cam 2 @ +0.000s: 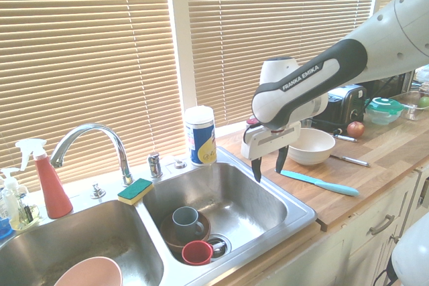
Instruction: Put the knife into the sink
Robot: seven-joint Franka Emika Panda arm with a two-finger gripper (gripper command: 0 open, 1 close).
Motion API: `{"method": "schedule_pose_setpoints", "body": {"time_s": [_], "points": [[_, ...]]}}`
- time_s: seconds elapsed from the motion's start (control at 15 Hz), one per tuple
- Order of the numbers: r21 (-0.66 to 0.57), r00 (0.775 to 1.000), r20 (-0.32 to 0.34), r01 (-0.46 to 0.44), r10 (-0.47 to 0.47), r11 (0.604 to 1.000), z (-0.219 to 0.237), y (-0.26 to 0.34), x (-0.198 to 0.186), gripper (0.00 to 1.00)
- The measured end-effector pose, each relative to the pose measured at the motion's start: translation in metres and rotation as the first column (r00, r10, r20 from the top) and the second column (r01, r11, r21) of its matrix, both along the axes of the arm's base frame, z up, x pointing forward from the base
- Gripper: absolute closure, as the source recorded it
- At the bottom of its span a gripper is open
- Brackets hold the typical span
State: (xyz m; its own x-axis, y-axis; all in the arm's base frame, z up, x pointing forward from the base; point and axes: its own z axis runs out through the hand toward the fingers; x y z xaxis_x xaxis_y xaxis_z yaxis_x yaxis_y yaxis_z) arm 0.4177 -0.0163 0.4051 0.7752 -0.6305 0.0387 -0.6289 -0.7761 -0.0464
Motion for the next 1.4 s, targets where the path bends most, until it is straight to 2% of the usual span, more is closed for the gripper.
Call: {"method": "schedule_pose_setpoints", "body": {"time_s": [0.27, 0.4, 0.87, 1.4], "points": [[0.016, 0.985, 0.0, -0.174, 0.174, 0.985, 0.011, -0.067, -0.019, 0.0], [-0.016, 0.978, 0.0, -0.21, 0.21, 0.978, 0.005, -0.102, -0.029, 0.0], [-0.052, 0.984, -0.01, -0.18, 0.18, 0.982, -0.024, -0.16, -0.05, 0.0], [-0.059, 0.983, -0.006, -0.181, 0.181, 0.982, -0.061, -0.173, -0.056, 0.0]]}}
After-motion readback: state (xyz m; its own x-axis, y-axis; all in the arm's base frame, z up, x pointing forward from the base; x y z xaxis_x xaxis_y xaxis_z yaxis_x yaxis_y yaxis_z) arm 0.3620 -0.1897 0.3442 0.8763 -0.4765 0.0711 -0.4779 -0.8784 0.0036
